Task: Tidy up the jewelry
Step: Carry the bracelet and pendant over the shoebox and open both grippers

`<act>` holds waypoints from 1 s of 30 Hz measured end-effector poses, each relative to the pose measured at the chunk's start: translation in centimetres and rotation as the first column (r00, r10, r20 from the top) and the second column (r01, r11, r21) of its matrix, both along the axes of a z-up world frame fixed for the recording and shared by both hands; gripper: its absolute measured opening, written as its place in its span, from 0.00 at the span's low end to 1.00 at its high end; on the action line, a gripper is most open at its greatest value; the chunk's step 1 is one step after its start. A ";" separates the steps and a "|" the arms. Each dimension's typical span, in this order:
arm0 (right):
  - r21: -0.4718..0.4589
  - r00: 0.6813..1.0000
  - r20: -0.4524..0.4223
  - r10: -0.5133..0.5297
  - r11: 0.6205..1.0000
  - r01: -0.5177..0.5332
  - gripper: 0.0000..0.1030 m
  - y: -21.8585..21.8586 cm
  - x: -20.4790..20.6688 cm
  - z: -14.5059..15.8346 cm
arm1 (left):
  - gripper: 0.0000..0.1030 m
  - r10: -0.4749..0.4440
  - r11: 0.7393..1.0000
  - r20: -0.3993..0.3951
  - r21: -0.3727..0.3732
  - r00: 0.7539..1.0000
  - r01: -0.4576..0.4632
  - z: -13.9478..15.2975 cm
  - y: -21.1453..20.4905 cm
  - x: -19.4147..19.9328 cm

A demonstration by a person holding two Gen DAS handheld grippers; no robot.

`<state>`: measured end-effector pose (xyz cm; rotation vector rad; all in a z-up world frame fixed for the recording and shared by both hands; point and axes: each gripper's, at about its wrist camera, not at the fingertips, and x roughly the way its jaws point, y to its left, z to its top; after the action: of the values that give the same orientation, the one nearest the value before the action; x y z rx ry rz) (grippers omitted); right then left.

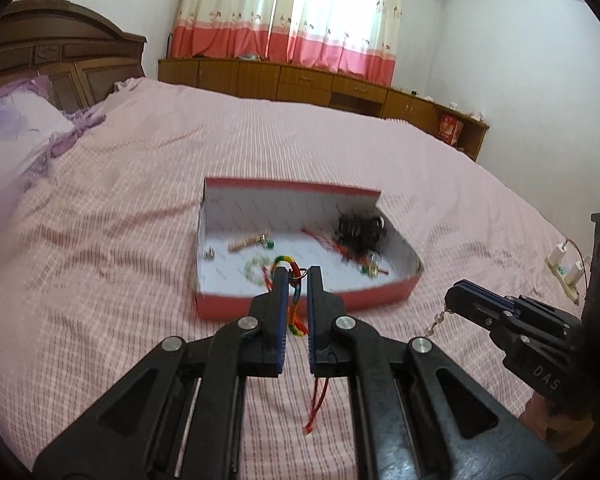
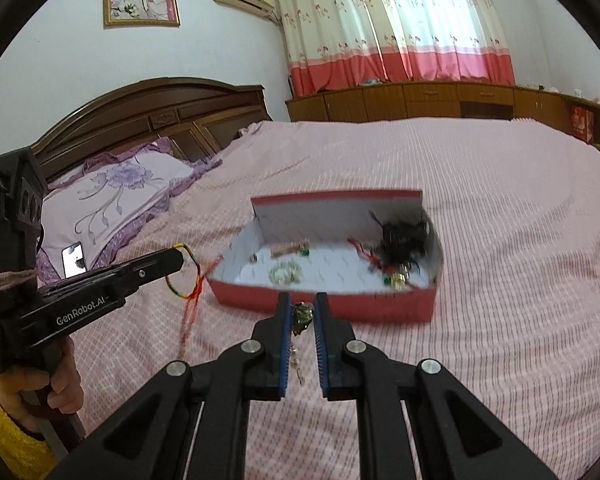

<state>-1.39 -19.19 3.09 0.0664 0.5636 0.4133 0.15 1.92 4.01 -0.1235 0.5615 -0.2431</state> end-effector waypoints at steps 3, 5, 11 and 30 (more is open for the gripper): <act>0.000 1.000 0.028 0.006 1.000 -0.006 0.12 0.5 1.1 0.9 | 0.00 0.005 1.000 0.027 0.004 1.000 -0.005 0.6 0.1 0.9; -0.003 0.999 0.047 0.008 1.000 -0.008 0.12 0.8 1.8 1.5 | 0.00 0.010 1.000 0.045 0.010 0.999 -0.011 0.9 0.2 1.6; 0.012 0.996 0.092 -0.018 1.000 0.017 0.12 1.2 4.9 2.5 | 0.00 0.028 1.000 0.091 -0.005 0.995 -0.027 1.5 0.5 4.4; -0.032 0.985 0.100 -0.138 0.989 0.142 0.12 2.1 14.0 -3.1 | 0.00 0.117 0.993 0.120 0.016 0.986 -0.119 -3.9 -0.2 11.3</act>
<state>12.57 -17.09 0.02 0.0480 0.4673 0.2672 11.47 1.68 0.06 -0.1188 0.4369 -0.1276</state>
